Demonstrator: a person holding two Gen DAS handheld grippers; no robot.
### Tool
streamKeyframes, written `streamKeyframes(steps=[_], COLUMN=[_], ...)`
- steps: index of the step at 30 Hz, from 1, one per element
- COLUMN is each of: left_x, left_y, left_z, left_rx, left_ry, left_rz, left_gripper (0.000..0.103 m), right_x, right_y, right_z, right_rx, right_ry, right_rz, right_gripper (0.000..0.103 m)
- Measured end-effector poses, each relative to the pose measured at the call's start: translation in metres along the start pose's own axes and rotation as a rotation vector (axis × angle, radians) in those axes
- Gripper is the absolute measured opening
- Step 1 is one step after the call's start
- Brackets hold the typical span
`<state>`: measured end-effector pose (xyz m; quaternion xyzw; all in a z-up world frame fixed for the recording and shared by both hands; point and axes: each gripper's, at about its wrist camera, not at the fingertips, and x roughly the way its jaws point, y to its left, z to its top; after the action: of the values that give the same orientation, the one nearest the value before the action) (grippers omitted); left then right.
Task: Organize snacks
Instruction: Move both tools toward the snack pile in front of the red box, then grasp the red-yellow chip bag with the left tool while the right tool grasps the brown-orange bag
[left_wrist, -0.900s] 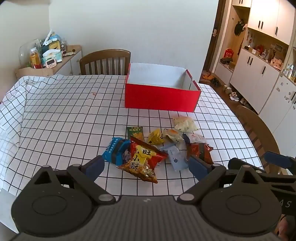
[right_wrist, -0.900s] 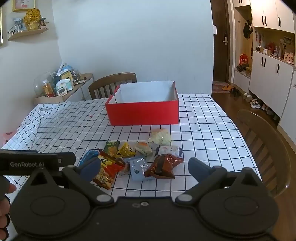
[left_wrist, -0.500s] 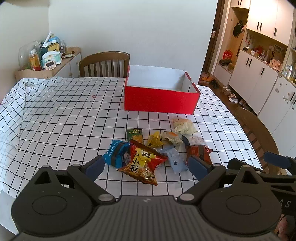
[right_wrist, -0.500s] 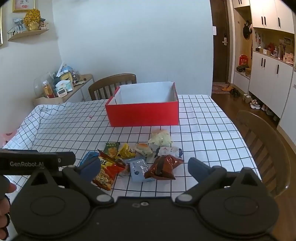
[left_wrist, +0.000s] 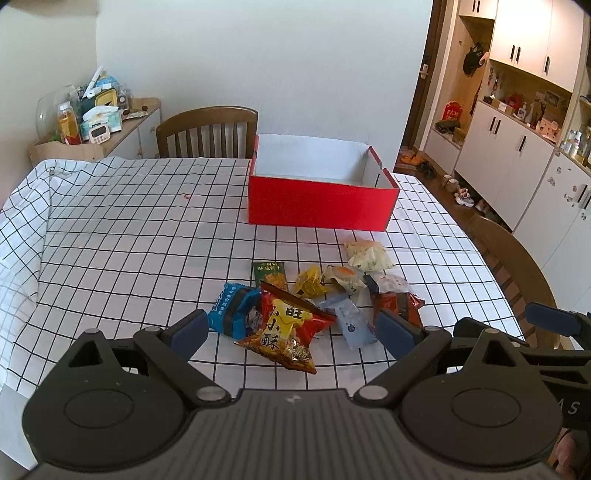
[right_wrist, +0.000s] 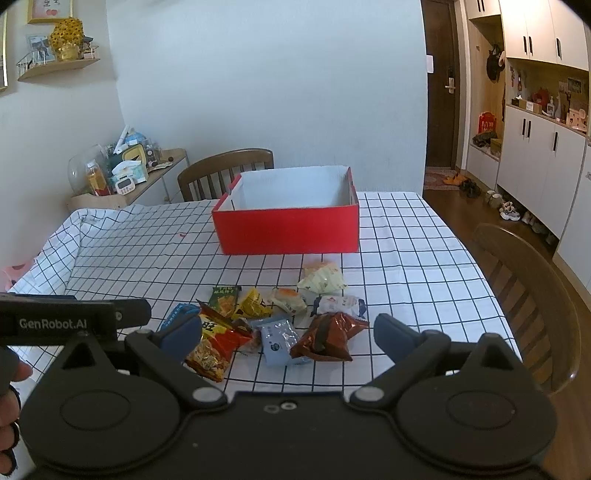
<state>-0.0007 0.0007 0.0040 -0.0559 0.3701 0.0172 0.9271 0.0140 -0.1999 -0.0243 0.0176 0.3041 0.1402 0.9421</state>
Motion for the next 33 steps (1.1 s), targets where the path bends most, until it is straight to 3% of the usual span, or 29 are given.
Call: streamKeyframes(steps=[9, 25, 33], left_x=[-0.001, 0.011, 0.046], left_y=[0.003, -0.005, -0.007], left_z=[0.001, 0.005, 0.004], left_rx=[0.005, 0.029, -0.01], left_ry=[-0.001, 0.003, 0.095], left_rz=[-0.016, -0.04, -0.031], left_gripper=[0.098, 0.098, 0.098], right_x=[-0.004, 0.0, 0.03], right_y=[0.004, -0.004, -0.021], right_z=[0.0, 0.001, 0.003], right_rx=[0.016, 0.001, -0.019], right_ry=[-0.061, -0.034, 0.036], right_rz=[0.013, -0.037, -0.032], right_gripper=[0.099, 0.099, 0.097])
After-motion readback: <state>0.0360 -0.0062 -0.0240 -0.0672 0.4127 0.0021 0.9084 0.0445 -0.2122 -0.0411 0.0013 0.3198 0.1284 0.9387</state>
